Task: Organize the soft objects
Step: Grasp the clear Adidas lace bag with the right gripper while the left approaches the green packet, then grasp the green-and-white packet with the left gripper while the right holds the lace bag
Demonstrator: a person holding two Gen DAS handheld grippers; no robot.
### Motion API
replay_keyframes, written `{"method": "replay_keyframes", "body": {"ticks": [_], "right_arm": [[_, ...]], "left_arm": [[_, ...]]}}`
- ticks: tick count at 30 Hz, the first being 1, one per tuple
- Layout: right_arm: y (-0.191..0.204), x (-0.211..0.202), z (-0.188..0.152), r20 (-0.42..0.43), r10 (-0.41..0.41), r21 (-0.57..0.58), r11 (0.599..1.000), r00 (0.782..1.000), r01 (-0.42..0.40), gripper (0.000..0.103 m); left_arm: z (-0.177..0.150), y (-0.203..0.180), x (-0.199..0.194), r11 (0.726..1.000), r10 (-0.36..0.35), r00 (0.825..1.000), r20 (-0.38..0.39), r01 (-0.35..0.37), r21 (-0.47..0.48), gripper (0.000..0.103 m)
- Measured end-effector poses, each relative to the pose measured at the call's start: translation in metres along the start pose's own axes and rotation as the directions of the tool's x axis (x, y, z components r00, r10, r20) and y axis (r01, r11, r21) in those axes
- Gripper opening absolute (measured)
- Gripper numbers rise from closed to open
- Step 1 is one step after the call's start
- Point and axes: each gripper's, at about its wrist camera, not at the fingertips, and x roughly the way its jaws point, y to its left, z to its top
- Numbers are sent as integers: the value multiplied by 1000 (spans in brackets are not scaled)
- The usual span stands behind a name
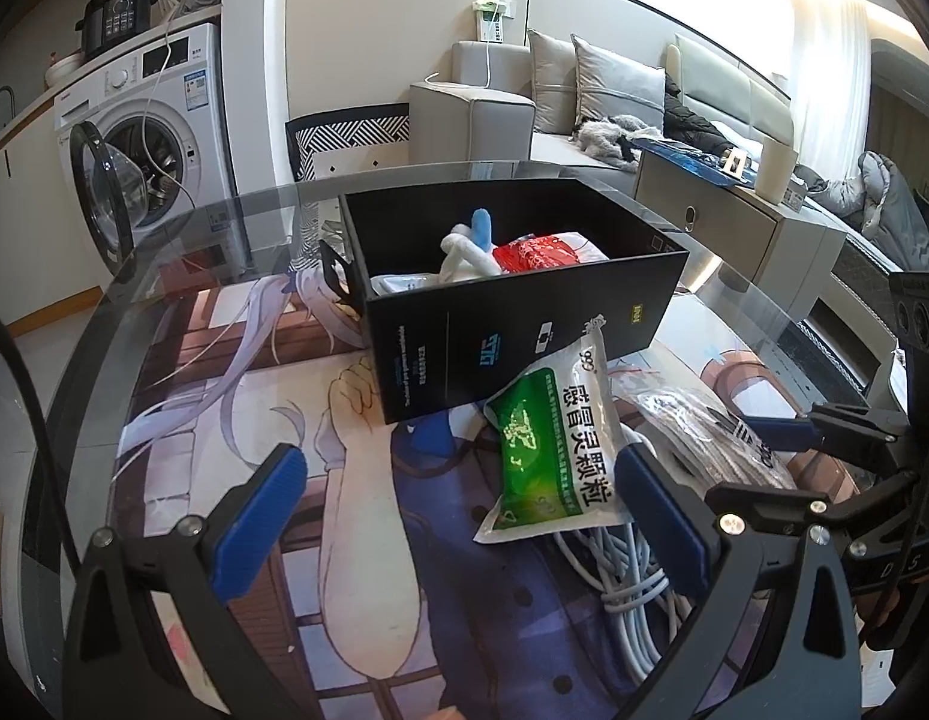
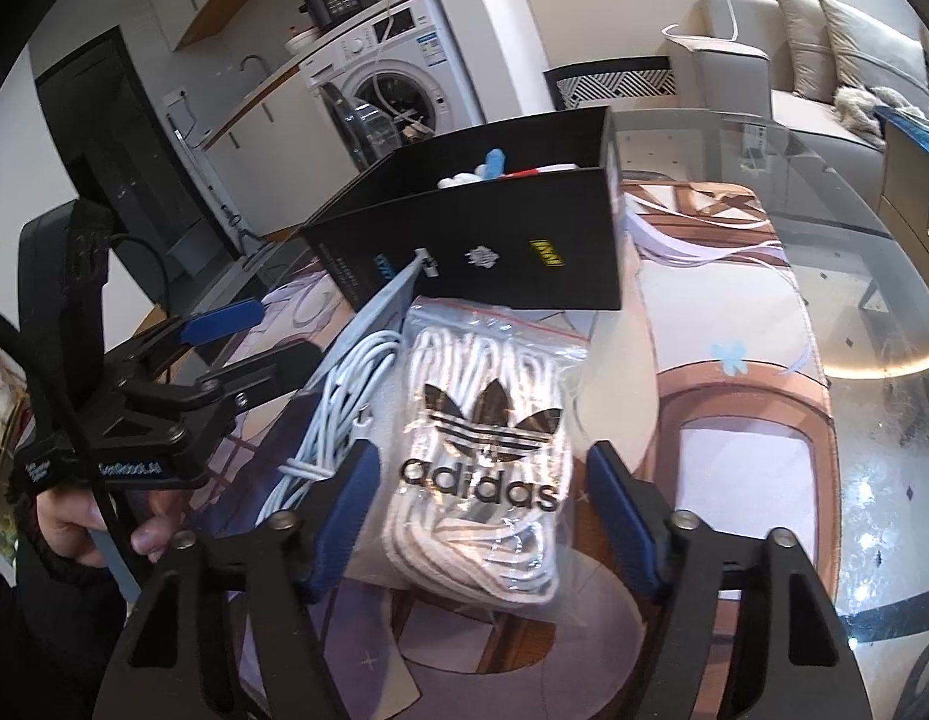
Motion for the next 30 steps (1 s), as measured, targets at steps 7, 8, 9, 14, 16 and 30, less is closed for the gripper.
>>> {"method": "replay_keyframes", "body": {"ticks": [7, 8, 9, 14, 16, 30], "right_arm": [[2, -2, 1, 16, 11, -18, 1000, 1000, -11, 54], [2, -3, 1, 23, 8, -21, 1000, 1000, -7, 52], [2, -4, 1, 25, 6, -23, 1000, 1000, -6, 50], [2, -8, 1, 49, -10, -29, 1000, 999, 12, 46], [2, -10, 1, 56, -16, -30, 999, 998, 17, 46], [-8, -20, -3, 89, -34, -5, 999, 995, 35, 46]], "left_arm": [[0, 0, 1, 1000, -8, 1000, -6, 8, -9, 103], [0, 0, 1, 1000, -9, 1000, -6, 9, -10, 103], [0, 1, 1, 1000, -11, 1000, -8, 11, -12, 103], [0, 0, 3, 999, -33, 999, -19, 32, -24, 103], [0, 1, 5, 998, -54, 998, -29, 53, -32, 103], [4, 10, 24, 970, -186, 978, -97, 167, -177, 103]]}}
